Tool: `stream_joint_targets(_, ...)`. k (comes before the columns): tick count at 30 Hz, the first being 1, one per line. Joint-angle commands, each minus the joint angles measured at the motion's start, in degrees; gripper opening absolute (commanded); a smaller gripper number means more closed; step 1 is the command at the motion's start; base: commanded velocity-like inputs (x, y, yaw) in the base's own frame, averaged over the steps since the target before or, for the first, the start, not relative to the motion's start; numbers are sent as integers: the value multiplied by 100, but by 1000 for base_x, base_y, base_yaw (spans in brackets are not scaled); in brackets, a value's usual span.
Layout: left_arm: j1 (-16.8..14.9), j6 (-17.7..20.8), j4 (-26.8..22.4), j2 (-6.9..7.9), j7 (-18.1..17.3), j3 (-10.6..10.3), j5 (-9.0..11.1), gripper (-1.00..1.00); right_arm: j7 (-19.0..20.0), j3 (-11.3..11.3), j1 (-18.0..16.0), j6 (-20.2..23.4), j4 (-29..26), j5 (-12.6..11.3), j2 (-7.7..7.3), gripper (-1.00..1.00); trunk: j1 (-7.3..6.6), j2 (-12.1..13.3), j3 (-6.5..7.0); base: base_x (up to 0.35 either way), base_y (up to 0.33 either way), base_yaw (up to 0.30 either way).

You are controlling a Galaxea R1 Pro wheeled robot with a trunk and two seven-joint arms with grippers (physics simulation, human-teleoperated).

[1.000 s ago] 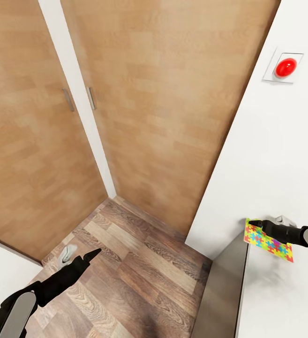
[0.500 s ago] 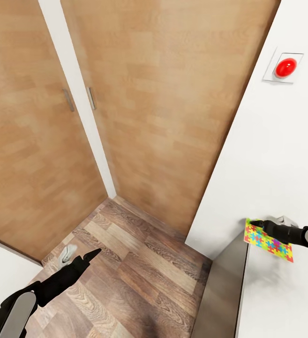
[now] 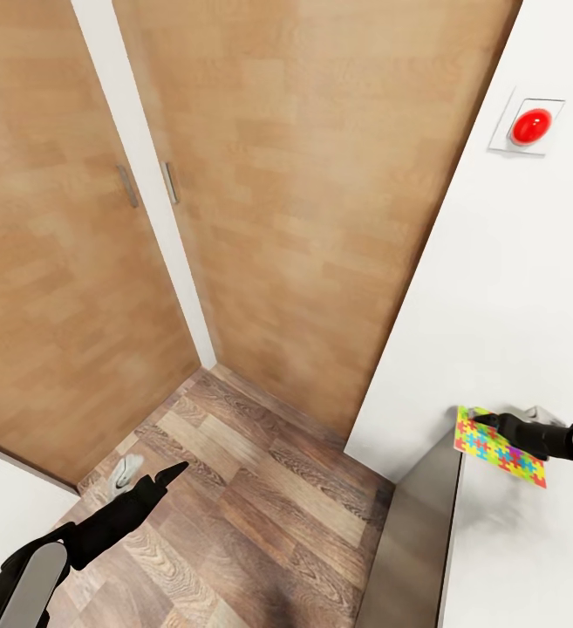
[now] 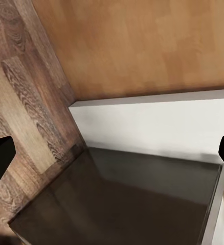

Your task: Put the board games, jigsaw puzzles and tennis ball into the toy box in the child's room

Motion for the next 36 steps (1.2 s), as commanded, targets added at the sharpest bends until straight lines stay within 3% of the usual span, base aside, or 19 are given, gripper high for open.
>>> stream_joint_targets(1, -4, 33, -2, -1, -21, 10, -7, 100, -18, -17, 1, 13, 104, 189, -5, 100, 4, -8, -10, 0, 0, 0)
stream_joint_targets(19, -4, 37, 2, -1, -21, 10, -7, 100, -322, -77, 1, 12, 122, 175, -57, 100, 4, -8, -10, 0, 0, 0)
stream_joint_targets(26, -4, 37, -1, -1, -21, 10, -7, 100, -449, -470, 1, 9, 124, 189, -58, 100, 4, -8, -10, 0, 0, 0)
stream_joint_targets(31, -4, 38, -1, -1, -21, 10, -7, 100, -518, -592, 3, 3, 144, 196, -48, 100, 4, -8, -10, 0, 0, 0)
stream_joint_targets(36, -4, 36, -2, 4, -21, 10, -7, 100, -978, -678, 0, -35, 324, 187, -14, 100, 4, -8, -10, 0, 0, 0)
